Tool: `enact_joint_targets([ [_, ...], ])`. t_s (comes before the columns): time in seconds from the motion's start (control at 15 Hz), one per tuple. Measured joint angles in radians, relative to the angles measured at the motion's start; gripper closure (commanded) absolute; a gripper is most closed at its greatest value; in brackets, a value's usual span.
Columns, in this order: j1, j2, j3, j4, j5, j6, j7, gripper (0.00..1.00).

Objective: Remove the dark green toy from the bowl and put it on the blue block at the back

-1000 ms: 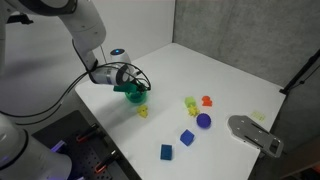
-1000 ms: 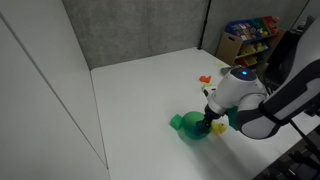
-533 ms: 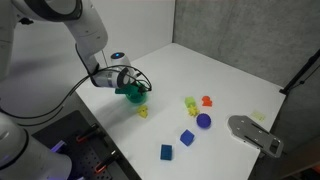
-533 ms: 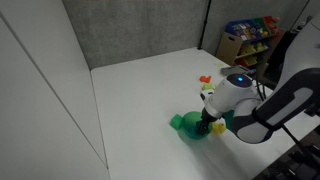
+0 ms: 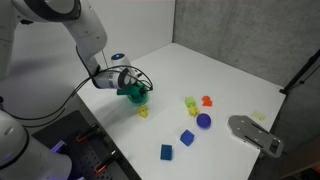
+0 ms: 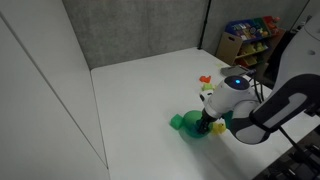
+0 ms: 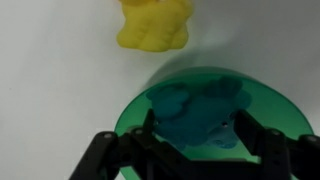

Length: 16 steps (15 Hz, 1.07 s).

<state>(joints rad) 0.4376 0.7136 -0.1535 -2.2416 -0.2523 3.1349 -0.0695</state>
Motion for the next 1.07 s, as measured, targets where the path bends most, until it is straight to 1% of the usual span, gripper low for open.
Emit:
enact_joint_targets([
  [0.07,0.012,0.0,-0.012,0.001,0.0,0.0,0.001,0.57],
  [0.13,0.023,-0.001,-0.022,0.003,0.002,0.0,0.005,0.67],
  [0.27,0.033,-0.007,-0.029,0.008,0.01,-0.01,0.011,0.85],
  [0.33,0.034,-0.013,-0.028,0.012,0.016,-0.021,0.017,0.88],
  [0.4,0.034,-0.019,-0.026,0.014,0.024,-0.035,0.024,0.88],
  [0.47,0.034,-0.029,-0.024,0.016,0.03,-0.046,0.031,0.91],
  [0.53,0.034,-0.041,-0.023,0.016,0.034,-0.058,0.042,0.9],
  [0.6,0.033,-0.055,-0.022,0.017,0.038,-0.067,0.052,0.91],
  [0.87,0.017,-0.125,-0.018,0.017,0.058,-0.091,0.094,0.9],
  [1.07,0.005,-0.166,-0.049,0.017,0.059,-0.096,0.13,0.89],
])
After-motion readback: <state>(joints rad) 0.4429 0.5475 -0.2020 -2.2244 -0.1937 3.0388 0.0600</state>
